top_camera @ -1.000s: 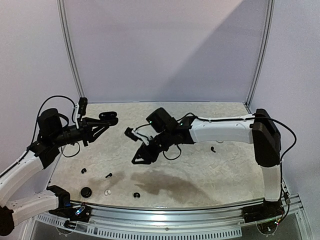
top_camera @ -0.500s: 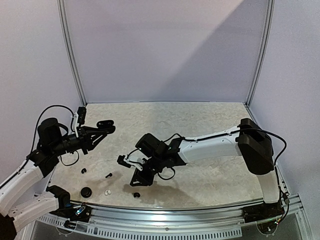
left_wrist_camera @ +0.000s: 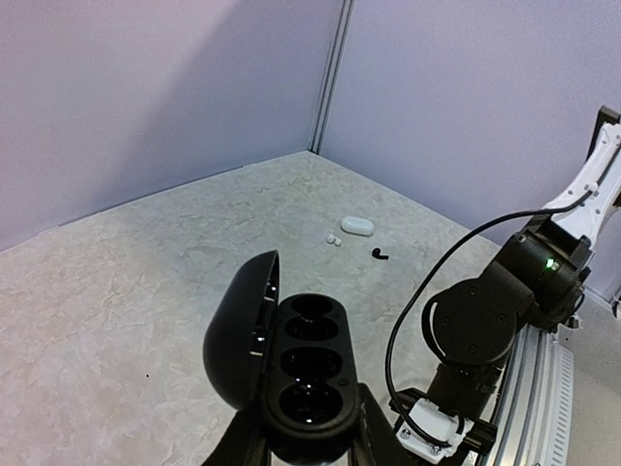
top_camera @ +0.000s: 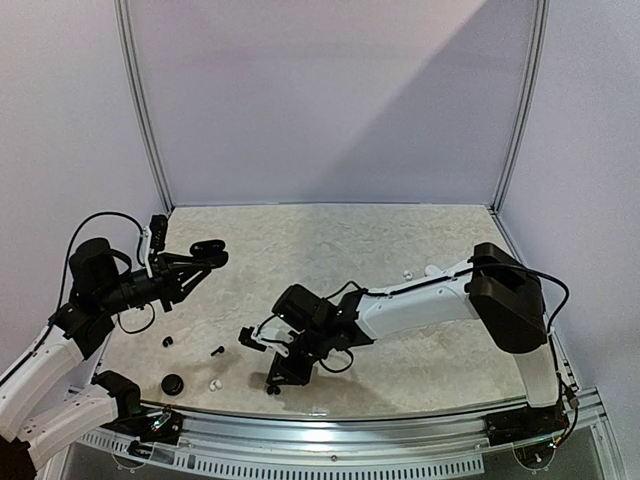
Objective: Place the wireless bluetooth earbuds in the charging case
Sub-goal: Pick up the right earbud from the corner of the board, then insert the right earbud into the right side groove of the charging case.
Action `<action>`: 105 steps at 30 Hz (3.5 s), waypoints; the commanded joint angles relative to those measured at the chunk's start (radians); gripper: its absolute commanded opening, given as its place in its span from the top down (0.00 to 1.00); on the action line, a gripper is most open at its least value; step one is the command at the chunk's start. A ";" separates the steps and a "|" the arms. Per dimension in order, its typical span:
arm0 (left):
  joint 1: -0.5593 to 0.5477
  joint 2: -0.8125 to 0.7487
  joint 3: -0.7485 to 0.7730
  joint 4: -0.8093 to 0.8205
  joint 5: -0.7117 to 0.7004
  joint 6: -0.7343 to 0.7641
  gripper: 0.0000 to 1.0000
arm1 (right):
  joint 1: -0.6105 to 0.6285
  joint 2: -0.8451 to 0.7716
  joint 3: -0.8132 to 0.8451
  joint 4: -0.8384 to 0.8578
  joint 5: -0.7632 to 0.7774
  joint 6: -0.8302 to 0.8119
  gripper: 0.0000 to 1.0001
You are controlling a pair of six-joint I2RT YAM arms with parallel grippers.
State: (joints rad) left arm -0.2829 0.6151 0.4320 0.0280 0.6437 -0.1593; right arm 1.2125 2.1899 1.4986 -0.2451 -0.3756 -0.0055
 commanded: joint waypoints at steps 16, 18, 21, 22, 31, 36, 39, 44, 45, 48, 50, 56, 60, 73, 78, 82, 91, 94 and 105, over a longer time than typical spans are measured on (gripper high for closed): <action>0.009 0.023 0.000 -0.025 0.016 0.050 1.00 | 0.049 -0.006 -0.046 -0.029 -0.027 0.029 0.73; 0.009 0.028 0.002 -0.025 0.016 0.052 1.00 | 0.050 -0.011 -0.046 -0.029 -0.033 0.029 0.73; 0.010 0.032 0.003 -0.025 0.017 0.057 1.00 | 0.051 -0.013 -0.044 -0.030 -0.045 0.029 0.73; 0.009 0.032 0.003 -0.025 0.017 0.062 1.00 | 0.051 -0.012 -0.043 -0.028 -0.049 0.029 0.73; 0.009 0.025 0.002 -0.079 0.013 0.090 1.00 | 0.056 -0.003 -0.041 -0.028 -0.073 0.041 0.82; 0.008 0.028 0.003 -0.084 0.009 0.102 1.00 | 0.057 -0.009 -0.041 -0.026 -0.071 0.045 0.93; 0.009 0.029 0.003 -0.087 0.013 0.104 1.00 | 0.057 -0.020 -0.037 -0.025 -0.062 0.042 0.94; 0.009 0.025 -0.003 -0.090 0.036 0.122 1.00 | 0.057 -0.033 -0.017 -0.036 -0.059 0.041 0.99; 0.009 0.022 -0.004 -0.091 0.054 0.136 1.00 | 0.056 -0.040 -0.013 -0.045 -0.051 0.041 1.00; 0.008 0.017 -0.007 -0.094 0.128 0.204 1.00 | 0.052 -0.109 -0.030 -0.067 0.006 0.024 1.00; 0.008 0.020 -0.004 -0.089 0.200 0.251 1.00 | 0.037 -0.194 -0.058 -0.073 0.032 0.017 1.00; -0.004 0.074 -0.005 0.048 0.464 0.290 1.00 | -0.002 -0.475 -0.089 -0.171 0.170 -0.078 1.00; -0.050 0.113 0.021 0.058 0.487 0.332 1.00 | 0.006 -0.588 -0.027 -0.197 0.230 -0.147 1.00; -0.212 0.153 0.075 0.046 0.385 0.354 1.00 | 0.063 -0.461 0.232 -0.241 0.252 -0.341 1.00; -0.236 0.154 0.076 0.050 0.340 0.358 1.00 | 0.065 -0.432 0.239 -0.271 0.248 -0.347 1.00; -0.239 0.156 0.079 0.050 0.322 0.368 1.00 | 0.067 -0.417 0.238 -0.289 0.262 -0.347 1.00; -0.249 0.180 0.072 0.093 0.333 0.364 1.00 | 0.067 -0.395 0.236 -0.278 0.295 -0.341 1.00; -0.252 0.182 0.069 0.108 0.340 0.356 1.00 | 0.064 -0.389 0.236 -0.283 0.311 -0.338 1.00; -0.258 0.188 0.065 0.142 0.351 0.361 1.00 | 0.056 -0.375 0.235 -0.270 0.337 -0.298 1.00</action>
State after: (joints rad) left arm -0.5175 0.7994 0.4892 0.1074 0.9791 0.1947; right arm 1.2694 1.7882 1.7103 -0.5079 -0.0643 -0.3317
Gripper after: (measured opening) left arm 0.220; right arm 0.095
